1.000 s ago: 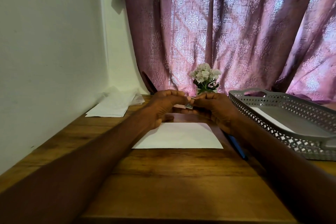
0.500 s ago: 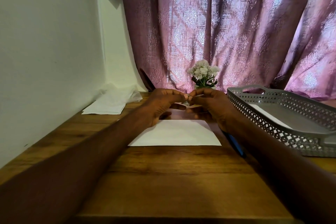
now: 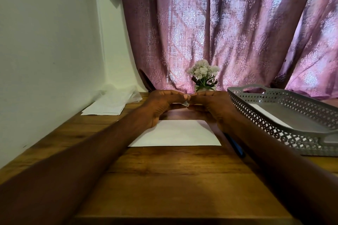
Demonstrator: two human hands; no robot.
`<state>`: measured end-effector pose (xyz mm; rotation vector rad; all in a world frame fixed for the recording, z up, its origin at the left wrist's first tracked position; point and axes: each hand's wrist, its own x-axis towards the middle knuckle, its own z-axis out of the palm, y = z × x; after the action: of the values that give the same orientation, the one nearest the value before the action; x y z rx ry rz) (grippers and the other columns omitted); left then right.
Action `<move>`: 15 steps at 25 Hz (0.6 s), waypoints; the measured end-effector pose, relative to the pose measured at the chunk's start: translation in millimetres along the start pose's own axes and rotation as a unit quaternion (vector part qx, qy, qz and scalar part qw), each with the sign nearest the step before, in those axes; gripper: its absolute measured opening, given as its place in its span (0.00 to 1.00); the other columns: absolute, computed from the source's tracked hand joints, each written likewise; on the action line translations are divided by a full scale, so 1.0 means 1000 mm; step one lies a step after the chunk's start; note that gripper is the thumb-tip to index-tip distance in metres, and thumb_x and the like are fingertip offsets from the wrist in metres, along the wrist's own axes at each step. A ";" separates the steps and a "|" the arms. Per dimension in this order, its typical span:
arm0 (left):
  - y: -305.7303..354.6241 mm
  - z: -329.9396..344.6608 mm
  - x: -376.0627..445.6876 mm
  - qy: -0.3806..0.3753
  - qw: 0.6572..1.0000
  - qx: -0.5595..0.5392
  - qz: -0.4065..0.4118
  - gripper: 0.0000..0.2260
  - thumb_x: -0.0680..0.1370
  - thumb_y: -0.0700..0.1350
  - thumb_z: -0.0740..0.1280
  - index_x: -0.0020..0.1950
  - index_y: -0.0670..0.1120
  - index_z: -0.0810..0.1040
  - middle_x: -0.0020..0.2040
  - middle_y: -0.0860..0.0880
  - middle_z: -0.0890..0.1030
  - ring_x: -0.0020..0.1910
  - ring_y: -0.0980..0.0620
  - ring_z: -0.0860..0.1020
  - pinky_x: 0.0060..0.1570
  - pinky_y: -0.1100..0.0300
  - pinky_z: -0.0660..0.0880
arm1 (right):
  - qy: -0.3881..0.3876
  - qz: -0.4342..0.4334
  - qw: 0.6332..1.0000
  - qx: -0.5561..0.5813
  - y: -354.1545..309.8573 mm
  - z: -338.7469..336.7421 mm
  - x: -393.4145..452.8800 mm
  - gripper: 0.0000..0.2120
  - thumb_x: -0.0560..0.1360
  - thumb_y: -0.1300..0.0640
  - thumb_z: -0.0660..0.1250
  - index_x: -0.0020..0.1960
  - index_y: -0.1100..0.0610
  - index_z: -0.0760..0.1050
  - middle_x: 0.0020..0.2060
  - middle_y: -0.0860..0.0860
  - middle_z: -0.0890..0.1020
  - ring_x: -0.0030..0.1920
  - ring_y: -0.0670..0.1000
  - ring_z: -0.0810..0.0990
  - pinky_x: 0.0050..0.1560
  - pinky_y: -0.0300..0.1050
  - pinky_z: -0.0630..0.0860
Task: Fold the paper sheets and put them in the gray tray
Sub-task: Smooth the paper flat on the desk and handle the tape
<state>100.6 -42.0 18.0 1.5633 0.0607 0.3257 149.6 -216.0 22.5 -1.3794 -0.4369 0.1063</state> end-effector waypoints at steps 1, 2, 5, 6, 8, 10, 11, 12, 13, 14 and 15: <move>0.000 0.000 0.000 0.001 1.000 -0.006 -0.001 0.13 0.73 0.43 0.79 0.57 0.42 0.87 0.50 0.42 0.88 0.50 0.46 0.88 0.62 0.44 0.80 | 0.005 -0.001 1.000 0.001 0.000 0.001 -0.001 0.13 0.70 0.68 0.77 0.53 0.72 0.82 0.45 0.65 0.87 0.49 0.64 0.87 0.52 0.58 0.85; 0.000 0.000 0.000 0.002 1.000 -0.011 -0.003 0.14 0.73 0.42 0.79 0.57 0.42 0.87 0.50 0.42 0.88 0.51 0.45 0.88 0.62 0.44 0.80 | 0.012 -0.002 1.000 -0.002 0.001 0.002 -0.001 0.13 0.70 0.68 0.77 0.52 0.72 0.82 0.46 0.65 0.87 0.49 0.64 0.87 0.53 0.59 0.84; 0.000 0.000 0.001 0.003 1.000 -0.029 -0.011 0.15 0.73 0.41 0.78 0.59 0.40 0.86 0.52 0.40 0.88 0.54 0.43 0.87 0.63 0.45 0.80 | 0.040 0.007 0.999 -0.001 0.001 0.000 0.002 0.15 0.70 0.65 0.78 0.53 0.71 0.81 0.46 0.66 0.86 0.48 0.64 0.87 0.51 0.62 0.84; 0.001 -0.001 0.002 0.003 0.999 -0.038 -0.013 0.15 0.74 0.41 0.78 0.59 0.40 0.86 0.53 0.40 0.87 0.55 0.43 0.86 0.63 0.46 0.80 | 0.034 0.010 0.999 0.002 0.000 -0.002 0.004 0.16 0.70 0.63 0.79 0.53 0.69 0.81 0.47 0.64 0.87 0.48 0.62 0.88 0.48 0.59 0.85; 0.003 -0.003 0.003 0.012 0.998 -0.066 -0.015 0.15 0.74 0.41 0.77 0.59 0.40 0.85 0.55 0.42 0.87 0.57 0.43 0.86 0.65 0.47 0.79 | -0.006 0.011 1.000 -0.006 0.000 -0.005 0.008 0.14 0.71 0.55 0.79 0.52 0.62 0.83 0.47 0.58 0.88 0.49 0.57 0.88 0.44 0.50 0.84; 0.006 -0.006 0.004 0.030 0.996 -0.082 -0.023 0.13 0.73 0.43 0.78 0.56 0.42 0.87 0.55 0.44 0.88 0.58 0.46 0.85 0.68 0.45 0.77 | -0.034 0.028 0.999 -0.016 0.001 -0.002 0.008 0.15 0.71 0.49 0.79 0.53 0.57 0.83 0.47 0.52 0.88 0.52 0.55 0.86 0.46 0.50 0.83; 0.007 -0.007 0.004 0.034 0.996 -0.082 -0.030 0.12 0.73 0.44 0.78 0.55 0.44 0.87 0.54 0.45 0.88 0.57 0.47 0.85 0.67 0.42 0.76 | -0.039 0.036 0.998 -0.024 0.003 0.001 0.008 0.15 0.71 0.49 0.79 0.53 0.57 0.84 0.48 0.51 0.88 0.53 0.55 0.86 0.48 0.52 0.83; 0.007 -0.006 0.003 0.032 0.996 -0.080 -0.037 0.13 0.73 0.45 0.78 0.56 0.44 0.87 0.54 0.45 0.88 0.57 0.48 0.85 0.66 0.40 0.77 | -0.040 0.037 0.998 -0.035 0.005 0.003 0.008 0.14 0.71 0.50 0.79 0.52 0.57 0.84 0.48 0.52 0.88 0.54 0.56 0.85 0.52 0.54 0.84; 0.006 -0.005 0.002 0.025 0.996 -0.078 -0.043 0.13 0.73 0.45 0.78 0.57 0.45 0.87 0.55 0.45 0.88 0.57 0.48 0.85 0.65 0.38 0.77 | -0.039 0.035 0.998 -0.047 0.007 0.005 0.007 0.13 0.71 0.52 0.79 0.52 0.58 0.85 0.48 0.53 0.89 0.55 0.56 0.86 0.55 0.58 0.83; 0.005 -0.003 0.001 0.019 0.996 -0.076 -0.046 0.14 0.74 0.45 0.78 0.58 0.45 0.86 0.55 0.44 0.88 0.58 0.48 0.85 0.64 0.37 0.77 | -0.036 0.033 0.997 -0.054 0.008 0.006 0.007 0.13 0.71 0.54 0.79 0.51 0.59 0.85 0.47 0.55 0.89 0.55 0.57 0.86 0.56 0.62 0.83; 0.004 -0.001 0.000 0.015 0.996 -0.075 -0.046 0.14 0.74 0.45 0.77 0.59 0.44 0.86 0.55 0.44 0.87 0.58 0.47 0.85 0.65 0.36 0.76 | -0.032 0.031 0.997 -0.060 0.008 0.006 0.006 0.13 0.71 0.55 0.79 0.51 0.60 0.85 0.47 0.56 0.88 0.54 0.57 0.86 0.57 0.65 0.82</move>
<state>100.2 -41.2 21.5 1.4016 0.1292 0.2747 154.6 -207.4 17.4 -1.5108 -0.4603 0.1784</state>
